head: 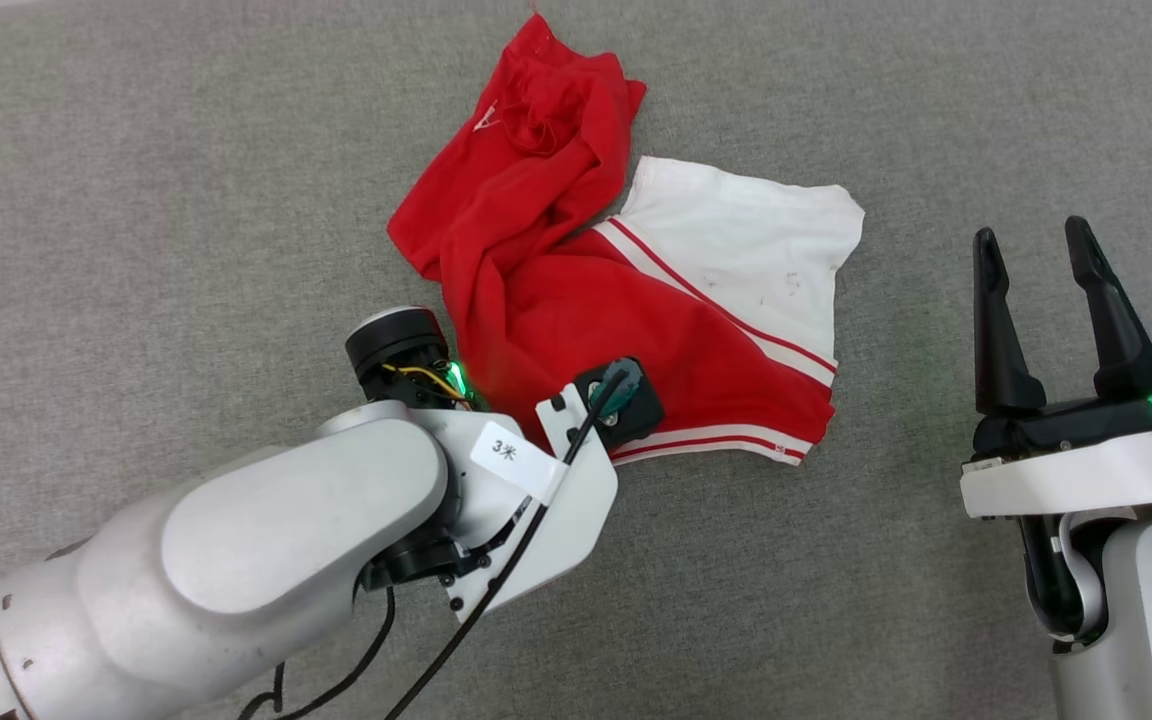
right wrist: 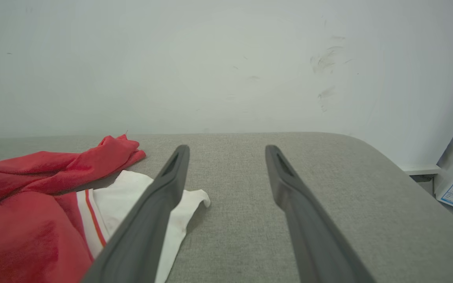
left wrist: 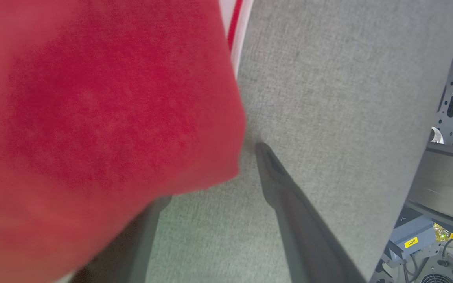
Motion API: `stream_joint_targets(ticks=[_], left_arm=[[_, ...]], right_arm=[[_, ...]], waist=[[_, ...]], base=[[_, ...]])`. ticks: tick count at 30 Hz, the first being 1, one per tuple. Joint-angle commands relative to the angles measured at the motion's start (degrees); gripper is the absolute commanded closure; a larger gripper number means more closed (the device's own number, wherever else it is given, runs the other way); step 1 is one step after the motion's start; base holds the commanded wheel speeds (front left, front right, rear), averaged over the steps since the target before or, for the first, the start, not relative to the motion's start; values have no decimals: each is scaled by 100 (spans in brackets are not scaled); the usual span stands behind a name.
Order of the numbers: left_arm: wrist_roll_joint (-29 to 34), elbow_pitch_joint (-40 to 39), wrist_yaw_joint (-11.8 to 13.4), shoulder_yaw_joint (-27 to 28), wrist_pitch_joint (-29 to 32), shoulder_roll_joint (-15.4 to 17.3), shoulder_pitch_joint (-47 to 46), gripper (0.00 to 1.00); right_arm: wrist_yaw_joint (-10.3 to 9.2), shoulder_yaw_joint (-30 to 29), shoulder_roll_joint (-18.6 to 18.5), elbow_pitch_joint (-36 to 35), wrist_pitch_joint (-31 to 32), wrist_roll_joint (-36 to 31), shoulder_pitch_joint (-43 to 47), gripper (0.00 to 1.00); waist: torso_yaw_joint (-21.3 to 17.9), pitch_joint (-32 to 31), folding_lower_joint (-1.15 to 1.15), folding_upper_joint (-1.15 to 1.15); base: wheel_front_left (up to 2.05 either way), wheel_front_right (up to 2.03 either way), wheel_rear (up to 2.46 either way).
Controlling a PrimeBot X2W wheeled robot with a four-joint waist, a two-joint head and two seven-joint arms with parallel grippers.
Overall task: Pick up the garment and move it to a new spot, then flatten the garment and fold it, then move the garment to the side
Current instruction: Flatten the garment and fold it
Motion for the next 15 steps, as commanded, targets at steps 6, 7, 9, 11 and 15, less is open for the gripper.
stream_joint_targets(ticks=[6,7,9,11,15], left_arm=[[232,146,-2,-105,408,168,448,0],[271,157,-2,-118,428,198,473,54],[378,172,-2,-124,404,251,458,100],[388,183,-2,-134,399,281,453,100],[431,261,-1,-102,-63,284,242,100]], right_arm=[[-8,-6,73,-47,-26,19,-161,0],[-8,-2,78,-51,-26,20,-170,0],[-8,-7,84,-61,-26,16,-176,0],[-8,-10,84,-64,-27,11,-187,0],[-8,-67,44,-49,-26,-36,-163,0]], waist=[[-72,214,0,0],[-74,231,0,0],[-65,260,0,0],[-57,265,0,0],[41,172,0,0]], base=[[0,0,0],[0,0,0],[0,0,0],[0,0,0],[0,0,0]])
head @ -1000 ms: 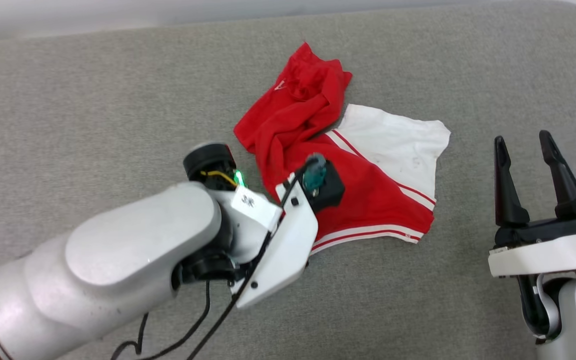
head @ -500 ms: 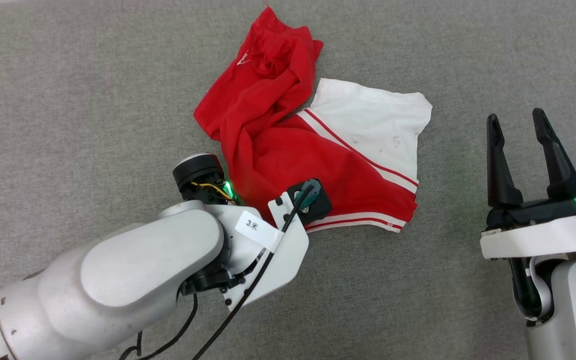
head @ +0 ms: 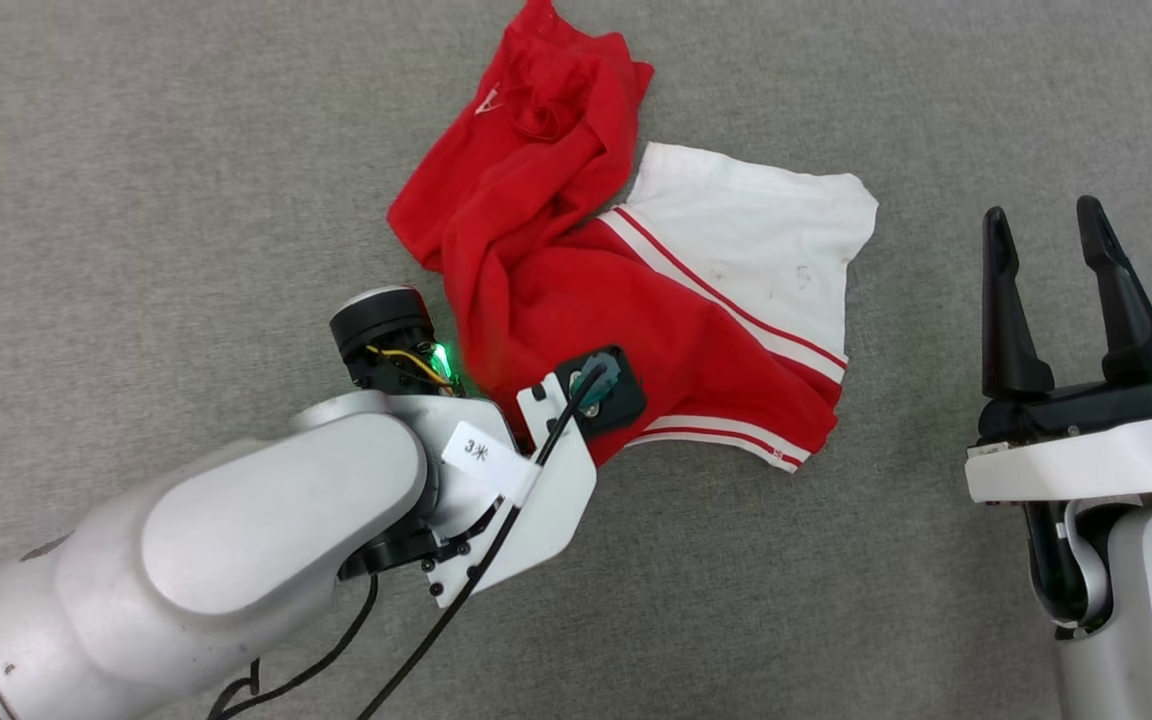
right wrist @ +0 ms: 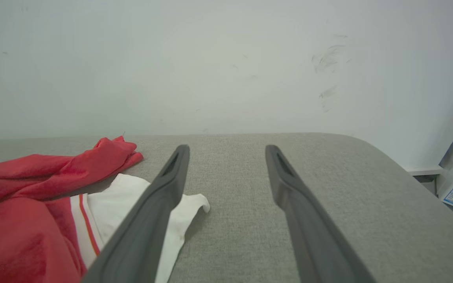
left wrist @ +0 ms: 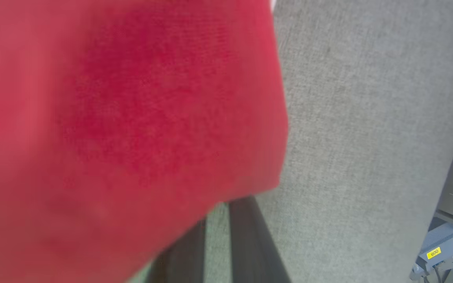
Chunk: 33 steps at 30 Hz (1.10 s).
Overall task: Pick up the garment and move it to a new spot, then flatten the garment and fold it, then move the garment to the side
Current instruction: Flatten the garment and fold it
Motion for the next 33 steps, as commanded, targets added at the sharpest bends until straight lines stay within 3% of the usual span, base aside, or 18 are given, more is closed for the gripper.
stream_joint_targets(ticks=[1,8,13,24,29,33], left_arm=[[84,190,7,-158,-28,132,151,100],[49,127,8,-88,-1404,309,-179,100],[-18,5,84,102,-2089,777,-1,100],[-403,-608,1130,661,-2816,2232,841,100],[-515,-676,1481,823,-2949,2918,1065,100],[-550,-706,1654,927,-3062,3266,1142,100]], right_arm=[[-8,-18,-17,-6,-19,-38,-6,0],[-8,-147,-86,18,-17,-57,254,0],[-8,-237,-125,43,-17,-81,538,0],[-8,-266,-159,107,-17,-90,848,0],[-8,-259,-166,114,-17,-101,939,0],[-8,-259,-179,113,-17,-86,957,0]], waist=[[56,-70,0,0],[342,-537,0,0],[579,-872,0,0],[932,-1309,0,0],[999,-1382,0,0],[1025,-1389,0,0]], base=[[0,0,0],[0,0,0],[0,0,0],[0,0,0],[0,0,0],[0,0,0]])
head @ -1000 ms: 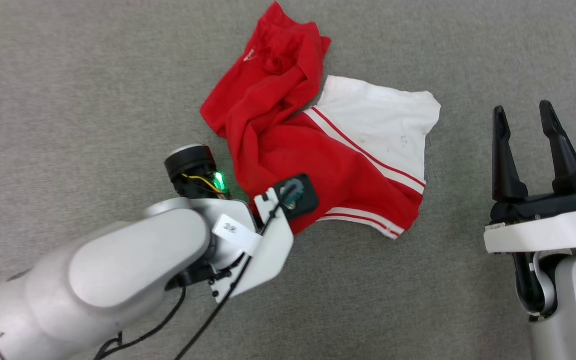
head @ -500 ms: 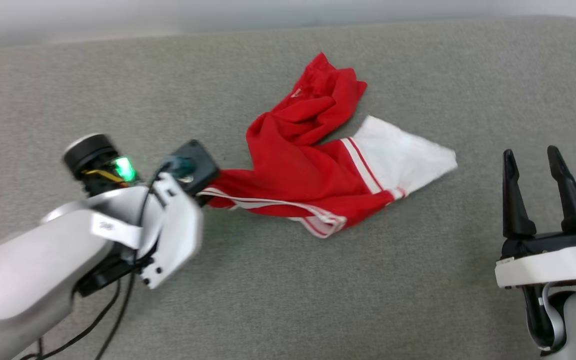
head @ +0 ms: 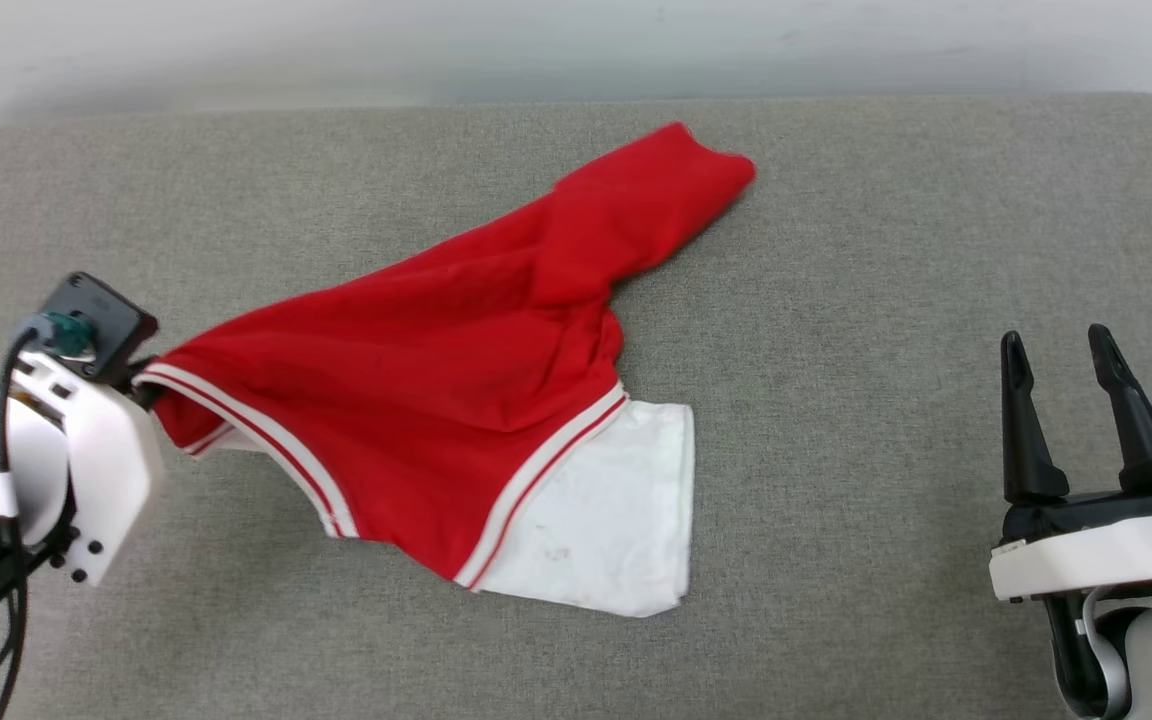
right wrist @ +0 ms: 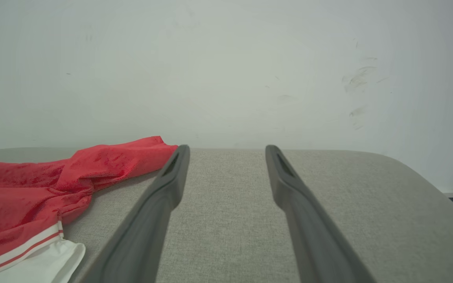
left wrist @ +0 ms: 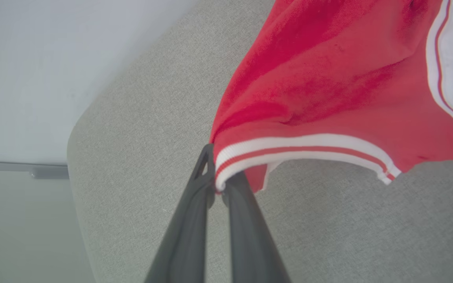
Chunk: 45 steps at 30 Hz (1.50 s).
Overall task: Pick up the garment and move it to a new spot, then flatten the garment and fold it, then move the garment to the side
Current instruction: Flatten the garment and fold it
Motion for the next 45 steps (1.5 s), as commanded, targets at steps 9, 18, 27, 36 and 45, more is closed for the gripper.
stream_joint_targets(ticks=[9,18,27,36,45], left_arm=[[182,-76,-107,-41,-183,-711,-195,100],[525,893,-742,-551,-295,-2405,-505,100],[720,2421,-1350,-869,-437,-3704,-252,100],[961,3263,-1525,-949,-771,-4266,-190,0],[1325,2747,-524,-497,-2013,-4142,35,0]], right_arm=[[-8,25,0,15,-14,52,-60,0],[-8,70,47,-36,-14,78,-164,0],[-8,5,89,-87,-14,76,-241,0],[-8,4,73,-18,-14,13,-260,0],[-8,-50,28,8,-14,-19,-15,0]], waist=[[-50,70,0,0],[-275,263,0,0],[-439,540,0,0],[-343,464,0,0],[-97,48,0,0]], base=[[0,0,0],[0,0,0],[0,0,0],[0,0,0],[0,0,0]])
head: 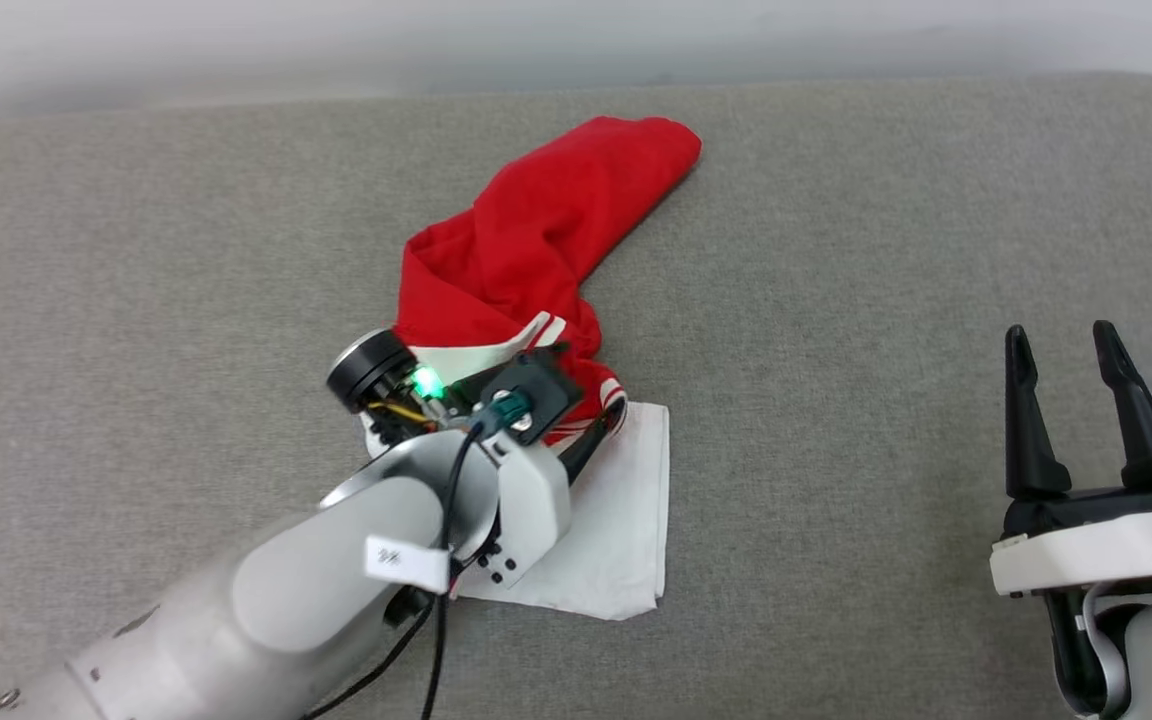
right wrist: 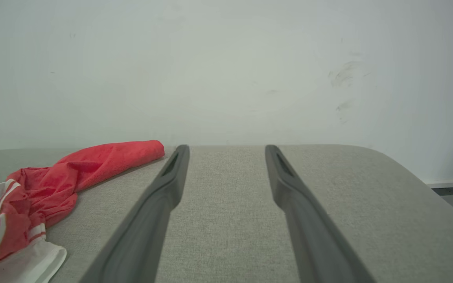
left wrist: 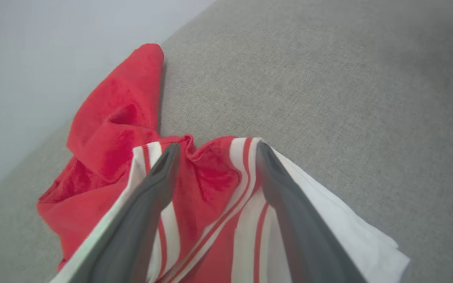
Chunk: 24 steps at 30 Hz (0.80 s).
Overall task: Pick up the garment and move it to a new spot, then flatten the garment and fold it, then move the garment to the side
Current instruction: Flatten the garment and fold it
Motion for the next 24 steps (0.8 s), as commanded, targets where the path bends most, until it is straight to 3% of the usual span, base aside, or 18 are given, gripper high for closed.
stream_joint_targets(ticks=[1,14,15,20,24], left_arm=[[34,-74,111,48,-81,88,122,0],[-35,-1825,2127,897,-1216,1180,1605,0],[-81,-2069,2590,1172,-1455,1404,1985,0],[-62,-2453,3265,1676,-1666,1556,2669,0],[112,-2677,3570,2151,-1700,1466,3164,0]], right_arm=[[-8,-1,-29,2,-14,-3,78,0],[-8,-36,-74,-130,109,-34,411,0],[-9,40,-129,-201,170,-18,428,0],[-8,341,-361,-392,331,41,362,0],[-8,821,-676,-620,658,197,203,0]], waist=[[103,-119,0,0],[525,-605,0,0],[594,-678,0,0],[716,-749,0,0],[807,-759,0,0]], base=[[0,0,0],[0,0,0],[0,0,0],[0,0,0],[0,0,0]])
